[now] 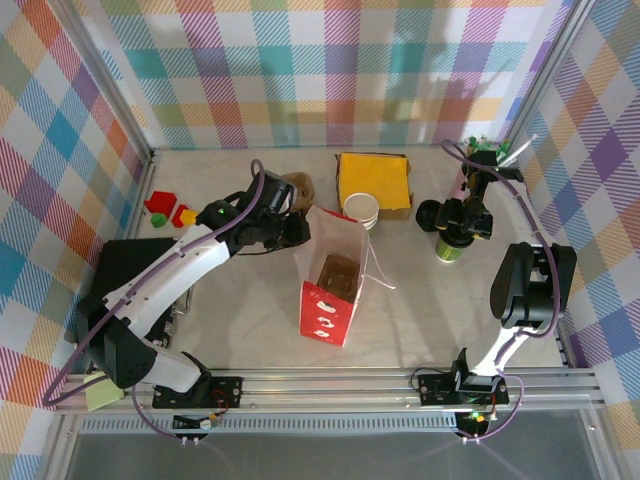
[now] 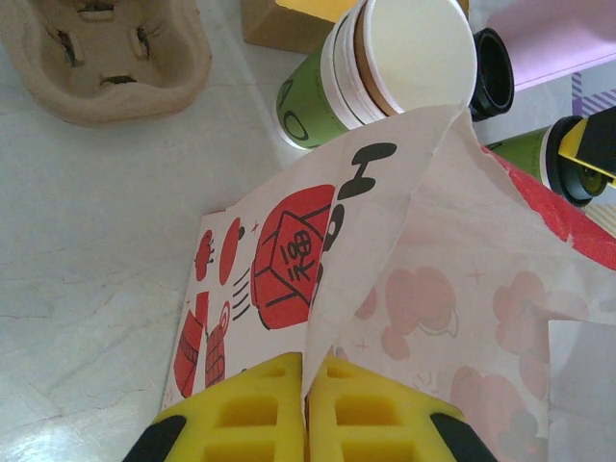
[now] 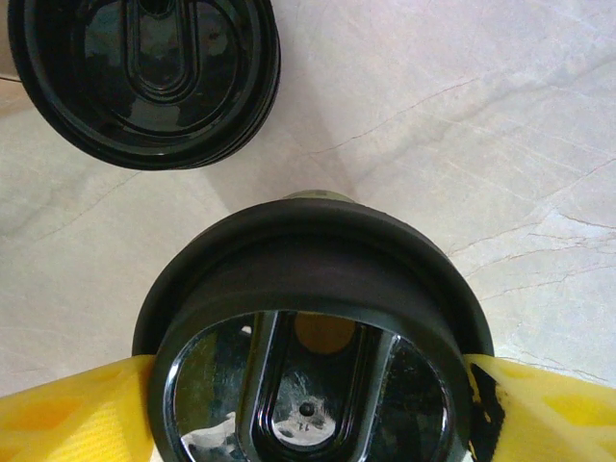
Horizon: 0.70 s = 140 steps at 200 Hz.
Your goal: Pack the takeout coffee
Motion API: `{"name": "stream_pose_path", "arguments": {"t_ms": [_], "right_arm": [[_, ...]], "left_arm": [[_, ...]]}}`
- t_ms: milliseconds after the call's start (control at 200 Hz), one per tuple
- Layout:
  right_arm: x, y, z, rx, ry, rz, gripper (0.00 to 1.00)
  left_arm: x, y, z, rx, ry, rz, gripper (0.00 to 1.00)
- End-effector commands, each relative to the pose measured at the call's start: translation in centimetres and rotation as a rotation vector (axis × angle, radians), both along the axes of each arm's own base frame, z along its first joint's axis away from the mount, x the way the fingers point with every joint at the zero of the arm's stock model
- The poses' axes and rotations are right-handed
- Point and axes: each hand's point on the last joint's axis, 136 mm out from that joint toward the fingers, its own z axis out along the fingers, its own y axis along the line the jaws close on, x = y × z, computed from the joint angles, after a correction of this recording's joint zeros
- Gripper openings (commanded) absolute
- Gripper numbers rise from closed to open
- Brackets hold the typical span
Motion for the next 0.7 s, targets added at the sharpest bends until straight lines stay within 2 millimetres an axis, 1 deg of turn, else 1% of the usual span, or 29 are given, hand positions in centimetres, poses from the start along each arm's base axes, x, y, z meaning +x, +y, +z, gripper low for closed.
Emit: {"name": "stream_pose_path", "arguments": {"t_ms": [0, 205, 335, 515, 695], "right_arm": [[-1.5, 0.5, -2.8, 0.036, 0.12, 0.004, 0.78], [-1.7, 0.5, -3.0, 0.03, 0.127, -0.004, 0.73], [-1.8, 0.6, -2.2, 0.03, 0.119, -0.002, 0.69], [-2.0, 1.3, 0.4, 0.027, 0.085, 0.013, 0.67], [-3.1, 2.7, 3.7, 0.043, 0.063, 0.031, 0.65]], "left_arm": [[-0.6, 0.4, -2.0, 0.03, 0.062, -0.009, 0.03], [-0.7, 0.3, -1.7, 0.019, 0.06, -0.014, 0.03], [-0.7, 0.2, -1.4, 0.012, 0.055, -0.015, 0.03], [-0.8, 0.3, -1.2, 0.011, 0.047, -0.015, 0.03], [-0.8, 0.4, -1.1, 0.01, 0.045, -0.013, 0.03]]}}
